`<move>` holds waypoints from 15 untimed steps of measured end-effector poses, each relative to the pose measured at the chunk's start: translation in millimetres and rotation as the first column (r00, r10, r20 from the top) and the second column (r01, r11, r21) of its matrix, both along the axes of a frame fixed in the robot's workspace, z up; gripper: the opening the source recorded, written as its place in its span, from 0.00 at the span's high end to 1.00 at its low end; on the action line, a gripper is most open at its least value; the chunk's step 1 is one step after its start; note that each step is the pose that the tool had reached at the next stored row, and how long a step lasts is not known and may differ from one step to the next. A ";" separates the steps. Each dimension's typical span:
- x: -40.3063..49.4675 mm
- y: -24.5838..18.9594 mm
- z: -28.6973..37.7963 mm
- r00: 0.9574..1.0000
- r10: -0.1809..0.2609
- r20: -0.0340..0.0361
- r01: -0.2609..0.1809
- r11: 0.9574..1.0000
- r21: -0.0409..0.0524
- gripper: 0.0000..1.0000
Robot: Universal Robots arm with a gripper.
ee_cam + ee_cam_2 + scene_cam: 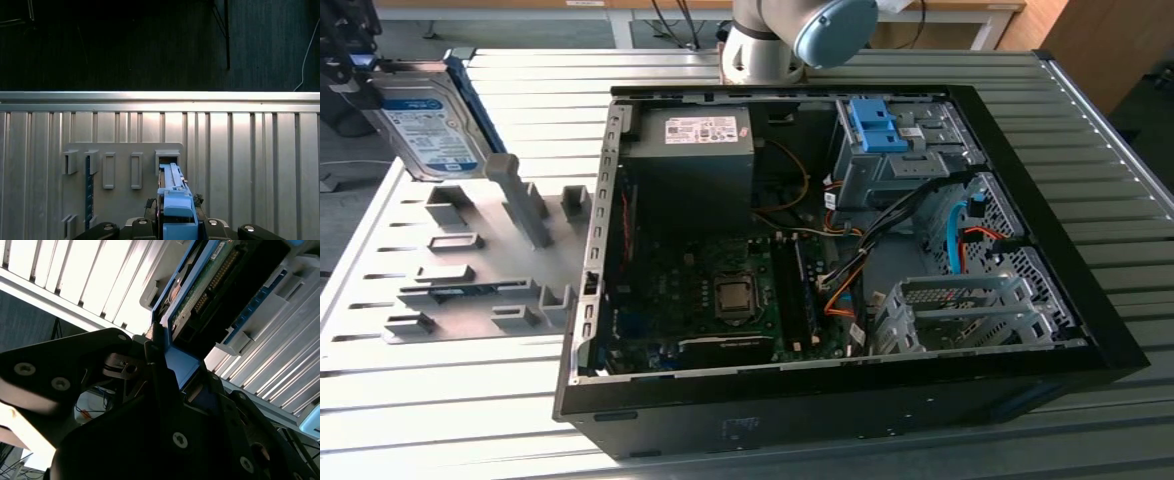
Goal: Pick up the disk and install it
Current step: 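Pick up the disk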
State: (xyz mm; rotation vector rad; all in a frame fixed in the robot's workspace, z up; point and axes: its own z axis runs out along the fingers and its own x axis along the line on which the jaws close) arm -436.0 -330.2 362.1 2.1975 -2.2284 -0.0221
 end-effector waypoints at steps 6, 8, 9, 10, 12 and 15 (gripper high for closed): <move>0.0 0.0 3.4 1.000 0.000 0.000 0.000 1.000 0.000 0.64; 0.0 0.0 4.7 1.000 0.000 0.000 0.000 1.000 0.000 0.64; 0.0 0.0 6.3 1.000 0.000 0.000 0.000 1.000 0.000 0.64; 0.0 0.0 6.8 1.000 0.000 0.000 0.000 1.000 0.000 0.64; 0.0 0.0 7.9 1.000 0.000 0.000 0.000 1.000 0.000 0.64; 0.0 0.0 9.4 1.000 0.000 0.000 0.000 1.000 0.000 0.64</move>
